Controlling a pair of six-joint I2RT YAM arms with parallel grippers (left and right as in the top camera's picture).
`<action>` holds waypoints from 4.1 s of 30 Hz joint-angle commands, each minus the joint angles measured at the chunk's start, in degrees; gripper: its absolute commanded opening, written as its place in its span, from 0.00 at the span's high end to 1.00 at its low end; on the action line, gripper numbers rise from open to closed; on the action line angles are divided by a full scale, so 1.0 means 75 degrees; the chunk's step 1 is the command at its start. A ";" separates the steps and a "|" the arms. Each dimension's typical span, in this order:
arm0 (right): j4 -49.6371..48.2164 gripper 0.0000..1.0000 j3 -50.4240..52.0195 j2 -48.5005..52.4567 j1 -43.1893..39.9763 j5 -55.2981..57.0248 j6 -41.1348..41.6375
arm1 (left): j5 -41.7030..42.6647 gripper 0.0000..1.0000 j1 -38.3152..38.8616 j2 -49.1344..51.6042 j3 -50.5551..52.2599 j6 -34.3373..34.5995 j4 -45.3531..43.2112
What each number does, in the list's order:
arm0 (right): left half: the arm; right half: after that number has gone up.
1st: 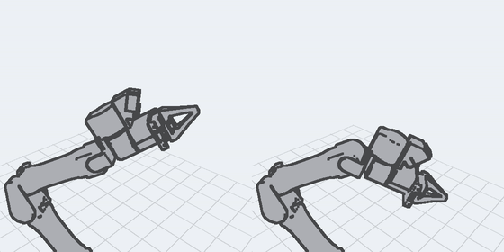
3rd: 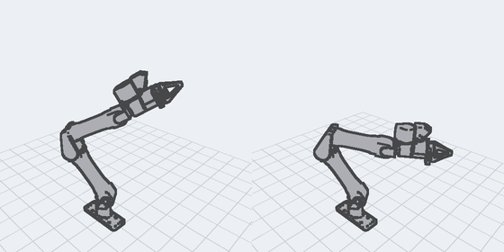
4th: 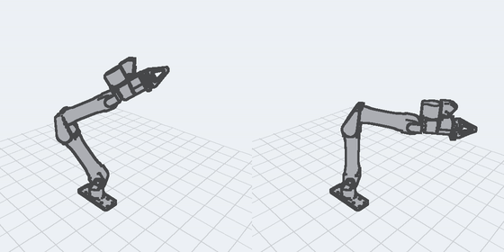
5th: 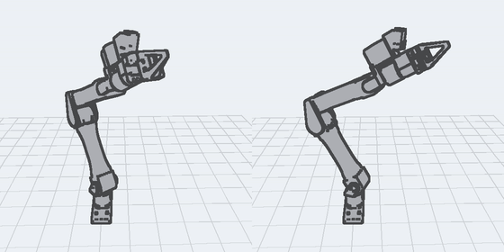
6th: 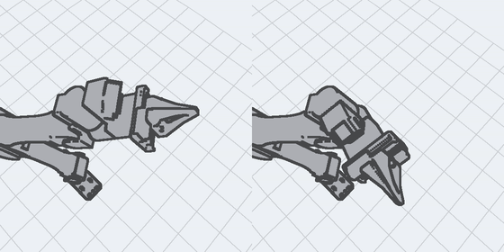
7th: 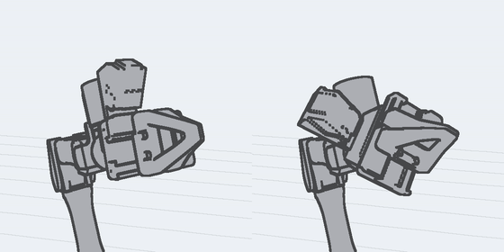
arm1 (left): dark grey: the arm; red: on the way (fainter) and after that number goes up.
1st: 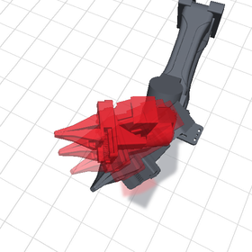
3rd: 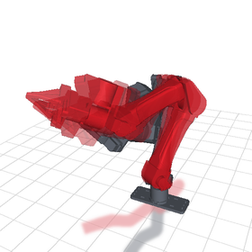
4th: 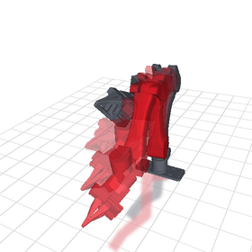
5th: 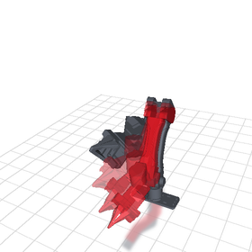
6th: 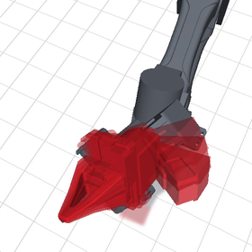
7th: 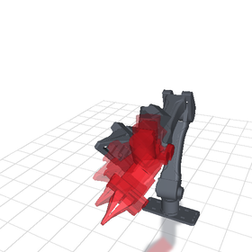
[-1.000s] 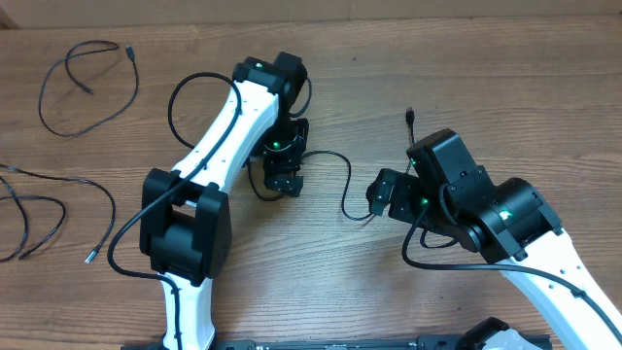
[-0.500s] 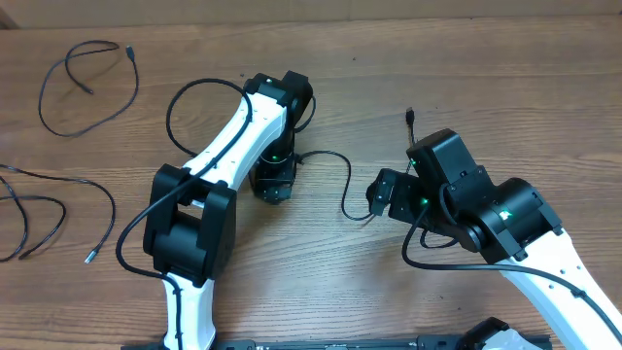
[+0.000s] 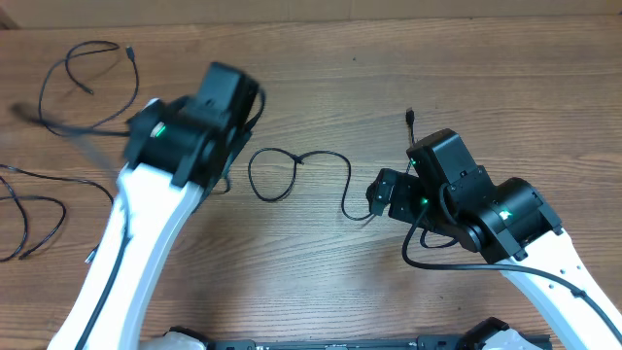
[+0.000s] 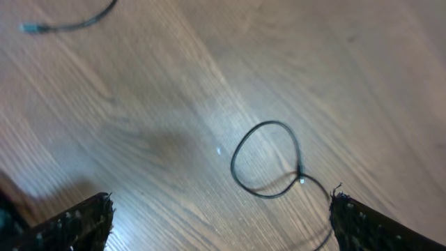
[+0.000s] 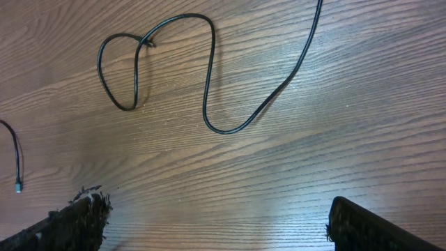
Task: Untangle cables
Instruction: 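Move the left gripper beside the right gripper and grasp the last cable, then pull the last cable leftward with the left gripper and release it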
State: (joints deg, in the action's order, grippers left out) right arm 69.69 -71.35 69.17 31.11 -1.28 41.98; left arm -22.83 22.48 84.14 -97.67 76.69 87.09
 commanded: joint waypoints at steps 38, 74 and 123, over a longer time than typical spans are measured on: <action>-0.0423 0.00 -0.0140 -0.0009 -0.0023 0.0414 -0.0003 | 0.3354 0.86 0.0670 0.1926 0.6385 -1.0057 -1.0072; -0.0423 0.00 -0.0140 -0.0006 -0.0023 0.0414 0.0000 | 0.2949 0.96 -0.3308 -0.2570 0.2215 -0.8836 -0.5744; -0.0425 0.00 -0.0140 -0.0006 -0.0023 0.0414 0.0000 | 0.0358 0.96 -0.6441 -0.1492 -0.1005 -0.5243 -0.2594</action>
State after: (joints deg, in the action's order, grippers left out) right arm 66.72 -71.37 69.17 31.11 0.93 42.00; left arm -32.12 -25.43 71.88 -104.77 34.85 69.49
